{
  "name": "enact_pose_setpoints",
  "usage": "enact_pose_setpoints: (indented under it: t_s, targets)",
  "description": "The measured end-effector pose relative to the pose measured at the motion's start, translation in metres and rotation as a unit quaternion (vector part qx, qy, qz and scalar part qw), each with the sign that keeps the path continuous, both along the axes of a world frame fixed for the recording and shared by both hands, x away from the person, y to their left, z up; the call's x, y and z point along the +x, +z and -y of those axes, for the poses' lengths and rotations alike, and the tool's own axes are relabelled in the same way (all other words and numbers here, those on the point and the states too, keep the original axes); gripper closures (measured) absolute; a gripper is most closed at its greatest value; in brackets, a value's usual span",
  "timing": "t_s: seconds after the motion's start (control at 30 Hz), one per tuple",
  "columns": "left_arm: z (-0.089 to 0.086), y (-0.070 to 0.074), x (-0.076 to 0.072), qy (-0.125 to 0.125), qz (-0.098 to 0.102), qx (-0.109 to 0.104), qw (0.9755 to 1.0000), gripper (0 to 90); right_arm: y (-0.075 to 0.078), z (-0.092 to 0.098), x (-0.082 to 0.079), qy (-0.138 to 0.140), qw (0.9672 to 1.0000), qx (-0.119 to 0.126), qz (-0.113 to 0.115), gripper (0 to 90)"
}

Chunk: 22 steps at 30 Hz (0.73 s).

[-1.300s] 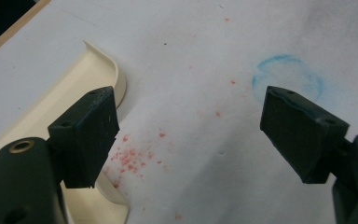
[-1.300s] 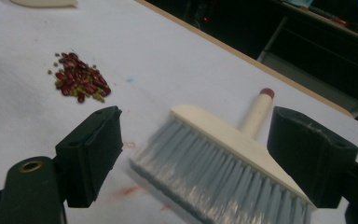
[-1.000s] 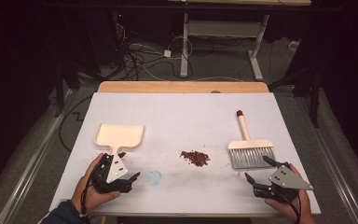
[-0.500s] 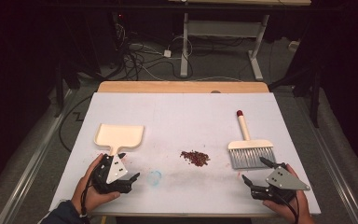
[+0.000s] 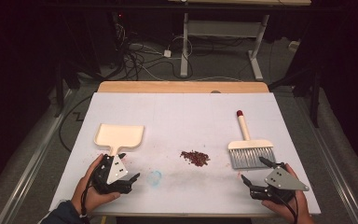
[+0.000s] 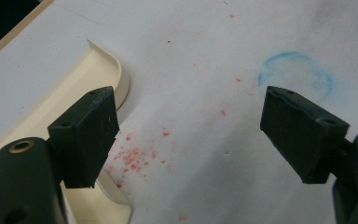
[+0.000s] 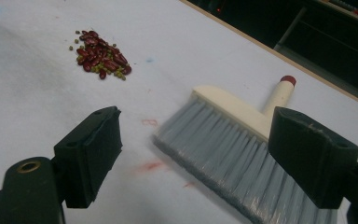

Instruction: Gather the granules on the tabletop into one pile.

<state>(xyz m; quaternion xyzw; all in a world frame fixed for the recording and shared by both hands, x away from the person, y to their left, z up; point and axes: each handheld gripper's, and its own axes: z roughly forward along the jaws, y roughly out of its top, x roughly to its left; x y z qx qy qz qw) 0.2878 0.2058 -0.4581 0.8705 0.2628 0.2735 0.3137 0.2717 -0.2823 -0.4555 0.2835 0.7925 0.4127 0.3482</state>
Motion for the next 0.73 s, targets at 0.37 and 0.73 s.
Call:
enact_pose_setpoints:
  t_s: [0.37, 0.73]
  targets:
    - [0.0004, -0.0001, 0.0006, 0.001, 0.000, -0.001, 1.0000, 18.5, 0.0011, -0.0006, -0.0009, 0.002, 1.0000, 0.001, 0.004, 17.4]
    - [0.0021, -0.0003, 0.0042, 0.000, 0.000, 0.002, 1.0000, 18.5, 0.0012, 0.0037, 0.0013, -0.008, 0.9999, 0.004, 0.007, 16.9]
